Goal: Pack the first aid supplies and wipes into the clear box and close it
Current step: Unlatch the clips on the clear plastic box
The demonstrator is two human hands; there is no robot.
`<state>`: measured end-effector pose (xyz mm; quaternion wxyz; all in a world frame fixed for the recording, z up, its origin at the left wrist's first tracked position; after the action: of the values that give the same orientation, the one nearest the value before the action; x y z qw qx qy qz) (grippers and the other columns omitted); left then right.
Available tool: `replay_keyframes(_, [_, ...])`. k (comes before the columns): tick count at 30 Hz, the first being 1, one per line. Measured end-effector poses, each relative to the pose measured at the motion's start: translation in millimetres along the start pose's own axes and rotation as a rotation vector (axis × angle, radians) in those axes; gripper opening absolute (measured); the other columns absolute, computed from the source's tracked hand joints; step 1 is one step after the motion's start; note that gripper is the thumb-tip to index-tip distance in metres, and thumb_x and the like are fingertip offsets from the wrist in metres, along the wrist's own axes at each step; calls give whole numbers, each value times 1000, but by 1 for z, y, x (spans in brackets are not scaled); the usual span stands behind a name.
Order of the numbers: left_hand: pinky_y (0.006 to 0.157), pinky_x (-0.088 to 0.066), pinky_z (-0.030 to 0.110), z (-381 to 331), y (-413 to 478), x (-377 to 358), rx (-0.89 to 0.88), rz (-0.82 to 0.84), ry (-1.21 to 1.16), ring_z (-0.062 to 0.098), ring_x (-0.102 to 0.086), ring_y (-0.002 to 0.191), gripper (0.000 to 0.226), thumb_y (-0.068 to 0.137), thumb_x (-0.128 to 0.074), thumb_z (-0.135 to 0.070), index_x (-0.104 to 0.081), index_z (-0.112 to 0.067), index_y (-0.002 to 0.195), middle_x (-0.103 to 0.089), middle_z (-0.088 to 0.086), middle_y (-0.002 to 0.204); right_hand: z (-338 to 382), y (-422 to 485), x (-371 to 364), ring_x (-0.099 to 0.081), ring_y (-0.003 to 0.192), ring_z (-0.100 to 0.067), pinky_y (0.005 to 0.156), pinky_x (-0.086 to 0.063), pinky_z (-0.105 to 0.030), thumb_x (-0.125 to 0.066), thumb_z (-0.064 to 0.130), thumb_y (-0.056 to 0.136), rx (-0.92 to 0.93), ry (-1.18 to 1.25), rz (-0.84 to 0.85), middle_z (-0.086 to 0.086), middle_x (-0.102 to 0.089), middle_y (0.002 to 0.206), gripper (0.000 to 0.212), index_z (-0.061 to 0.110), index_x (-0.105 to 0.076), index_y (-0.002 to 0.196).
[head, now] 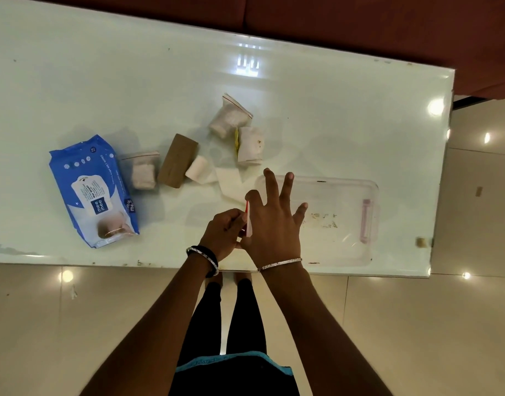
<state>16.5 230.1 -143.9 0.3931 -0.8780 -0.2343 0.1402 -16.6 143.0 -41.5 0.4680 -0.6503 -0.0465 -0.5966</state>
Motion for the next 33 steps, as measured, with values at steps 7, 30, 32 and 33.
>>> replay_keyframes(7, [54, -44, 19, -9, -6, -1, -91, -118, 238, 9, -55, 57, 27, 101, -43, -18, -61, -3, 88, -60, 1, 70, -1, -12, 16, 4, 151, -41, 101, -35, -71, -77, 26, 73, 2, -1, -48, -9, -19, 159, 56, 20, -51, 123])
replay_keyframes(30, [70, -61, 38, 5, -4, 0, 88, -41, 114, 23, -67, 67, 28, 103, -36, -15, -60, -2, 97, -67, 16, 89, -190, -109, 158, -65, 73, -5, 67, -47, -14, -57, 1, 90, -305, 496, -1045, 13, -66, 93, 27, 10, -56, 115])
replay_keyframes(32, [71, -61, 39, 5, -4, 1, 91, -33, 107, 22, -67, 65, 29, 103, -37, -15, -61, 0, 101, -68, 17, 92, -213, -108, 166, -69, 82, 8, 75, -52, -10, -58, 11, 94, -348, 598, -1171, 15, -70, 95, 28, 13, -54, 122])
replay_keyframes(33, [72, -61, 40, 5, -4, 2, 91, -31, 106, 22, -68, 64, 29, 103, -38, -15, -62, 1, 103, -68, 18, 94, -230, -105, 165, -69, 84, 11, 76, -53, -9, -57, 11, 94, -380, 644, -1227, 13, -72, 95, 30, 13, -55, 124])
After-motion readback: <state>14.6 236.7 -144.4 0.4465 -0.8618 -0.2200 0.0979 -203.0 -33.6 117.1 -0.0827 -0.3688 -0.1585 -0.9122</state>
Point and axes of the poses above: each hand's wrist, its own y-axis towards the middle knuckle, its own x-axis out of the back of the hand, z = x × y, the point moved 8 cm from there along y, towards the middle knuckle
